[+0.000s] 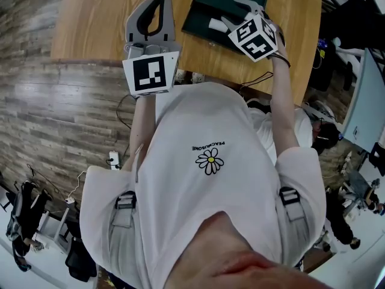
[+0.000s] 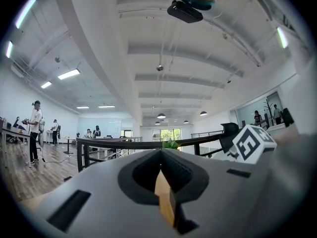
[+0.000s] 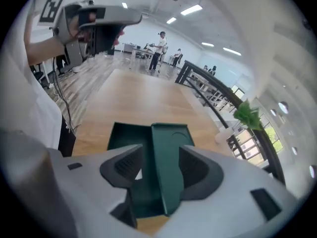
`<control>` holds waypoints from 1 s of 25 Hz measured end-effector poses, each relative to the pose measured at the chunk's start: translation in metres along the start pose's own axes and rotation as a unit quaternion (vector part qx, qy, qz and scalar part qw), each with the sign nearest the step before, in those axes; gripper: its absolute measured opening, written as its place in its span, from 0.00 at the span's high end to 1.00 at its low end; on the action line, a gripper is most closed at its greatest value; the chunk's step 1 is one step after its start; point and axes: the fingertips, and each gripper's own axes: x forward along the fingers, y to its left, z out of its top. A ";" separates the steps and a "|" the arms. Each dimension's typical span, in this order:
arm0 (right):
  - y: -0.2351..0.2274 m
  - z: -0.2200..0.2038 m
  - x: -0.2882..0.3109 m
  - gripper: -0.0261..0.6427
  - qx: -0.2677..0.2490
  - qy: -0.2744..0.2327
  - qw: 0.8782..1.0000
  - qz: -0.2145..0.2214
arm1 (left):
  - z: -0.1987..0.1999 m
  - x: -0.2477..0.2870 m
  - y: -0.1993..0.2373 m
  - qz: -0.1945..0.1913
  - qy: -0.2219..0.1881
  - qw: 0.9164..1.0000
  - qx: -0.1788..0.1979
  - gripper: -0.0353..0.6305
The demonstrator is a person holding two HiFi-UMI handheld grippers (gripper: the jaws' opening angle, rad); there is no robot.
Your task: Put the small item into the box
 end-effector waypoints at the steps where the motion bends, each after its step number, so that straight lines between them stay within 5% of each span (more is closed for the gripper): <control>1: -0.009 0.009 -0.011 0.61 0.006 -0.019 1.000 -0.017 | 0.004 0.002 -0.002 -0.004 -0.005 1.000 0.002 0.92; 5: -0.042 0.051 -0.064 0.62 0.047 -0.134 0.985 -0.096 | 0.019 0.009 -0.013 -0.020 -0.028 0.999 0.005 0.92; 9: -0.057 0.076 -0.121 0.67 0.112 -0.264 0.944 -0.161 | 0.032 0.013 -0.027 -0.039 -0.040 0.998 0.015 0.92; 13: -0.065 0.079 -0.170 0.71 0.161 -0.340 0.899 -0.222 | 0.045 0.016 -0.041 -0.058 -0.051 0.997 0.023 0.92; 19: -0.068 0.059 -0.218 0.83 0.245 -0.401 0.835 -0.286 | 0.061 0.021 -0.063 -0.093 -0.067 0.993 0.035 0.92; 25: -0.061 0.034 -0.234 0.95 0.287 -0.405 0.799 -0.340 | 0.068 0.024 -0.082 -0.120 -0.071 0.989 0.041 0.92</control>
